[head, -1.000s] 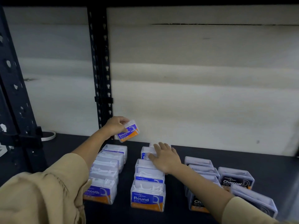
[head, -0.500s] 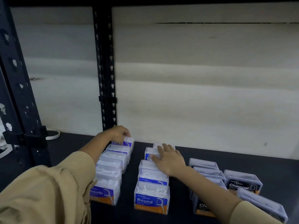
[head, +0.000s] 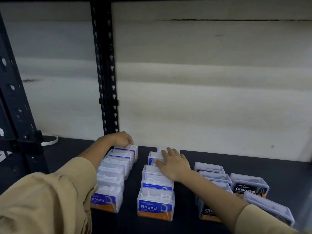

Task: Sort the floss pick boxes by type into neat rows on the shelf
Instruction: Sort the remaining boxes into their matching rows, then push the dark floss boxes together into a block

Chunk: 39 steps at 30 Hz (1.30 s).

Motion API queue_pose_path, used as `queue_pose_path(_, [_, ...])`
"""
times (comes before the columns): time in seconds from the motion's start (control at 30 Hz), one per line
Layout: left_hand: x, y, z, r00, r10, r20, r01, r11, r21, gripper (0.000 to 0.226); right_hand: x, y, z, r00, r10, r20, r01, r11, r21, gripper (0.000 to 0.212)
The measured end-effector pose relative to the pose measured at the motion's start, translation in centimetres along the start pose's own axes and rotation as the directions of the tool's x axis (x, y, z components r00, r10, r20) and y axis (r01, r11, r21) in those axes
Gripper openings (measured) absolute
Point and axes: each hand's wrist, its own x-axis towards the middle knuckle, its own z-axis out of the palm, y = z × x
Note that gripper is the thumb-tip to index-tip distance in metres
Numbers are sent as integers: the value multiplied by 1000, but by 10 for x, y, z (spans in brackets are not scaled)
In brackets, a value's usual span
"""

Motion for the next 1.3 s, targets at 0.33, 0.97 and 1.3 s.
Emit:
queue_pose_path(0.33, [-21,39,23,968,162,-189,-160,987,25,46,-9,6,-8,1000,28,-3,-28,997,69,61])
queue_pose_path(0.97, [-137,176,111,848,496,-187,-488,868,89,51,-141,110,-49,944,204,-260,-177,976,124,47])
queue_pose_path(1.3, [-173,206,160,797,593,-118,-527,777,344,73,-202,156,-26,926,218,-308,-204,976,79,50])
